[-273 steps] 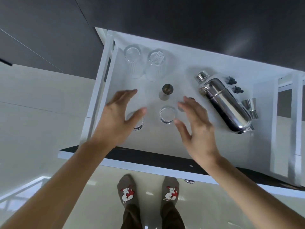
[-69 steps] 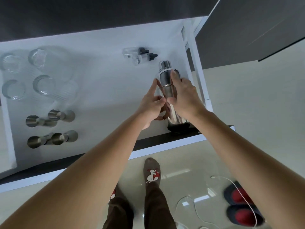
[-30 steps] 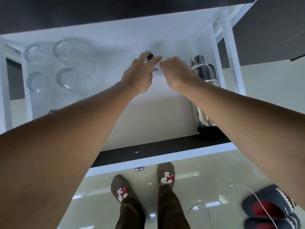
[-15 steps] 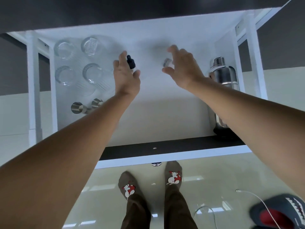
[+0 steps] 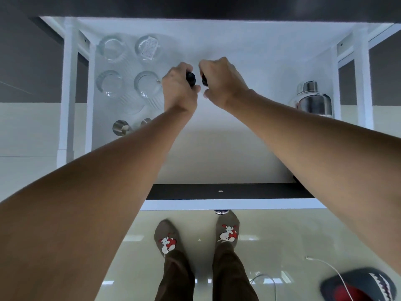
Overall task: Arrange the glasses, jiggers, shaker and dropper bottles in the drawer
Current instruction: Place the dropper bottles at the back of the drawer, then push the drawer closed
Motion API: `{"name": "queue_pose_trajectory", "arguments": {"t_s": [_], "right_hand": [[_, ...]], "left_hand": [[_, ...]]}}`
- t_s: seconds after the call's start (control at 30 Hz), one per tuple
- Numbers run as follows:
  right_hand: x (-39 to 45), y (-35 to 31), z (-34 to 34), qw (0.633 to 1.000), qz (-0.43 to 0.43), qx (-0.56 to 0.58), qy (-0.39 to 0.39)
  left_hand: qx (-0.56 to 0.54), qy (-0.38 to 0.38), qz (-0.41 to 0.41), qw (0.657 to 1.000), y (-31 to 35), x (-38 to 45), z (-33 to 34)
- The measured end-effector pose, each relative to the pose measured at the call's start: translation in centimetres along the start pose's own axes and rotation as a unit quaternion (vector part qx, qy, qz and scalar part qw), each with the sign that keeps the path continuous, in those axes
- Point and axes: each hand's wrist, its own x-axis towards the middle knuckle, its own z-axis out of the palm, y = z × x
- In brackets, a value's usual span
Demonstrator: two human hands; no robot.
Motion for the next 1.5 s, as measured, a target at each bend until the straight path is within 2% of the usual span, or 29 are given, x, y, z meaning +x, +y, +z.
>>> {"name": "queue_pose_trajectory", "arguments": {"t_s": [0.27, 0.43, 0.57, 0.7, 0.8, 0.87, 1.1, 1.2, 1.5], "right_hand": [[-1.4, -0.4, -0.7, 1.000, 0.011, 0.022, 0.000], [-6.3, -0.2, -2.7, 0.990, 0.101, 0.087, 0.046], [-14.3, -0.1, -3.9, 0.973, 0.173, 0.140, 0.054], [-23.0, -1.5, -3.2, 0.975, 0.211, 0.056, 0.047], [-26.2, -2.5, -1.7, 0.971, 0.238, 0.011, 0.007], [-26.2, -2.7, -1.2, 0.973, 0.231, 0.011, 0.001], [-25.5, -1.8, -2.0, 0.989, 0.139, -0.024, -0.054], [-24.7, -1.5, -2.3, 0.989, 0.137, -0.026, -0.058], [-20.4, -0.7, -2.4, 0.986, 0.156, -0.063, -0.007]], "left_hand": [[0.009, -0.028, 0.008, 1.000, 0.7, -0.7, -1.5], [-0.009, -0.023, 0.024, 0.999, 1.4, -4.5, -5.5], [-0.003, 0.037, 0.014, 0.999, 0.2, -11.2, -10.0], [0.047, 0.058, -0.026, 0.997, -3.0, -18.9, -13.2], [0.151, -0.013, -0.077, 0.985, -5.4, -22.1, -13.9], [0.191, -0.054, -0.082, 0.977, -6.0, -22.3, -13.9], [0.215, -0.122, -0.075, 0.966, -6.0, -20.6, -14.1], [0.212, -0.124, -0.074, 0.967, -5.7, -19.7, -14.2], [0.197, -0.096, -0.067, 0.973, -4.2, -15.1, -13.8]]}}
